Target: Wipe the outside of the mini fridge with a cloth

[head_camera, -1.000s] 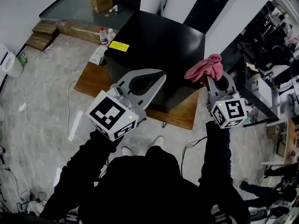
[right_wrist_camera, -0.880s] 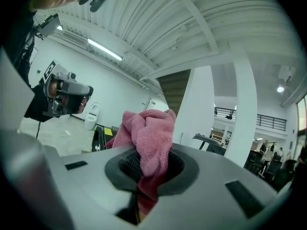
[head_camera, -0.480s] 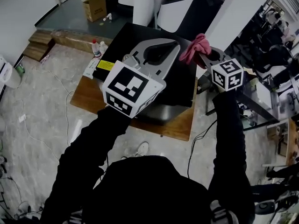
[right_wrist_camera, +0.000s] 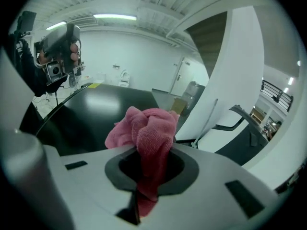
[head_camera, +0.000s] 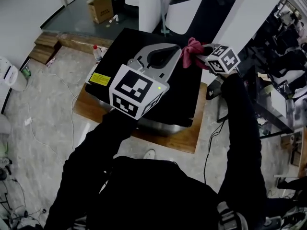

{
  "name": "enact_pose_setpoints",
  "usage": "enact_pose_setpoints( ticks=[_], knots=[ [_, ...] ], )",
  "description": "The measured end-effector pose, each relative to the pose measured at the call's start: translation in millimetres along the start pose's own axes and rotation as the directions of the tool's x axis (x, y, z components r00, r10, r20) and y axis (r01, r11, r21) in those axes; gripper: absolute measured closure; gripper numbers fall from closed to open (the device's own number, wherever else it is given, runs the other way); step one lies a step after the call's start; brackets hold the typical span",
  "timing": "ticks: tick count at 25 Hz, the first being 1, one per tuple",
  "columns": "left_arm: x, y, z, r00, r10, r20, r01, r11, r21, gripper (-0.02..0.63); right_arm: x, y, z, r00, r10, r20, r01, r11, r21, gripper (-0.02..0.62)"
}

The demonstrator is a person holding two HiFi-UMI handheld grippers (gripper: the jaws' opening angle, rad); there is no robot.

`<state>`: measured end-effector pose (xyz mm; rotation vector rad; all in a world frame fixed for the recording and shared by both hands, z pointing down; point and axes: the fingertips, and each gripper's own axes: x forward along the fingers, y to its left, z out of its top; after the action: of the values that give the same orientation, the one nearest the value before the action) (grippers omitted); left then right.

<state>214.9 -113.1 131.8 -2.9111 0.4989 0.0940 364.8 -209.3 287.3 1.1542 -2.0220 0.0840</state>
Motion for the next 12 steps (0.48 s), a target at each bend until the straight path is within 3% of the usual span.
enact_pose_setpoints(
  ticks=[5,9,12],
  knots=[
    [12,10,-15,0.999,0.03,-0.039,-0.031,0.999,-0.02,0.601,39,-8,-5,0.983,0.037,-0.181,-0.058,0.992,-0.11,0.548],
    [26,12,-29,0.996,0.018,-0.087,-0.02,1.0,-0.017,0.601,52,-9,-2,0.971,-0.009,-0.241,-0.044,0.976,-0.215,0.552],
    [32,15,-46,0.992,0.006,-0.129,-0.011,0.999,-0.035,0.601,53,-3,1,0.956,-0.084,-0.283,-0.021,0.937,-0.349,0.56]
  ],
)
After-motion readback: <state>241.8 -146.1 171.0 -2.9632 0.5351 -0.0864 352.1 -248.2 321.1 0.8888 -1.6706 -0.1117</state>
